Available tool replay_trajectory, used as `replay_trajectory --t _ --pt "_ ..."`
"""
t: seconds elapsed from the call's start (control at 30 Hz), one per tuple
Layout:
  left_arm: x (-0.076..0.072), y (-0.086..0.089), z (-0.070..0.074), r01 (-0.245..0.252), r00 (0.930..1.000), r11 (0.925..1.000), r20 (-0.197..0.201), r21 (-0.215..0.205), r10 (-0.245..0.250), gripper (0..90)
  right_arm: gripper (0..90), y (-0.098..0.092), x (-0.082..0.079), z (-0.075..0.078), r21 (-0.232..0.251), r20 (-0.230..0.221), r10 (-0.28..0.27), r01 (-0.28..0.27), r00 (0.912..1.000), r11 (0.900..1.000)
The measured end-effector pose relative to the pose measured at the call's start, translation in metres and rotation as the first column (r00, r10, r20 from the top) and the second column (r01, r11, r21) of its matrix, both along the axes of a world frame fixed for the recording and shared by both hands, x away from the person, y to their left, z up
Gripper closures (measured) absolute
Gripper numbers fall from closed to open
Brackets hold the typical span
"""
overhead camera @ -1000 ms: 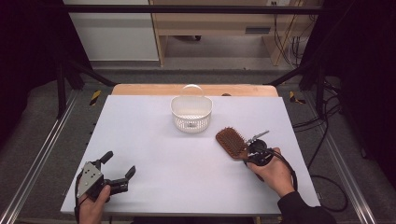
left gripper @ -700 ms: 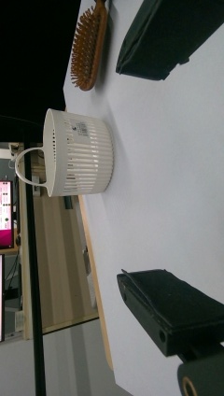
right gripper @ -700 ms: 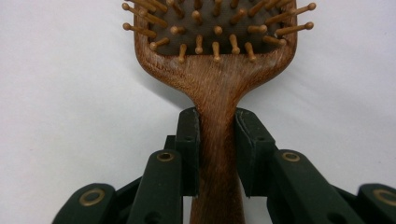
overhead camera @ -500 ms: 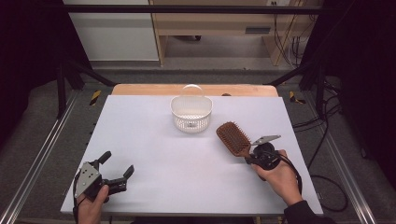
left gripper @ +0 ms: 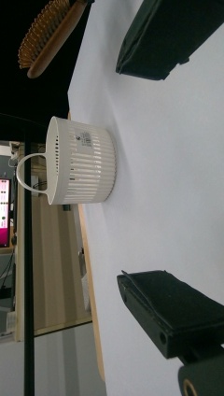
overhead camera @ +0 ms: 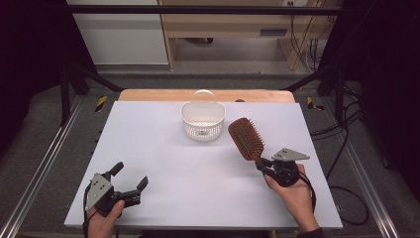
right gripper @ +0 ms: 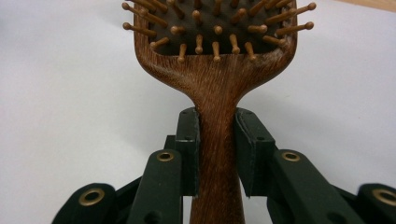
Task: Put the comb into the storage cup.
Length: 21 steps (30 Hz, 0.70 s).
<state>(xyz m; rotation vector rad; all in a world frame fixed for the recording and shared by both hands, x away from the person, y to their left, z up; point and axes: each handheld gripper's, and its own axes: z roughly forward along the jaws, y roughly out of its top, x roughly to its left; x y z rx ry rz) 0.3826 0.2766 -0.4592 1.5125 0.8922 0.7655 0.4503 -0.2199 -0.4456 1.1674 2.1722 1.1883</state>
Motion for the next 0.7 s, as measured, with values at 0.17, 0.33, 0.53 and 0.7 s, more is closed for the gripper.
replay_trajectory --t 0.17,0.33,0.53,0.7 --pt "-0.005 -0.004 0.001 -0.006 1.0 0.9996 0.0 -0.027 0.006 1.9 72.9 0.003 -0.003 -0.003 0.013 0.033 -0.014 0.014 0.9994 1.0" --pt "-0.008 -0.008 0.003 0.001 1.0 0.9992 0.009 -0.039 -0.001 2.0 72.9 0.006 -0.005 -0.001 0.05 0.065 -0.007 0.003 0.9979 0.999" --pt "-0.008 -0.014 0.013 0.038 0.9992 0.9971 0.009 -0.066 -0.038 2.3 72.9 0.017 -0.012 0.005 0.076 0.121 0.016 -0.026 0.9925 0.997" --pt "-0.005 -0.027 0.032 0.096 0.9954 0.9873 0.013 -0.126 -0.095 2.9 72.9 0.029 -0.013 0.013 0.09 0.167 0.04 -0.056 0.9852 0.994"
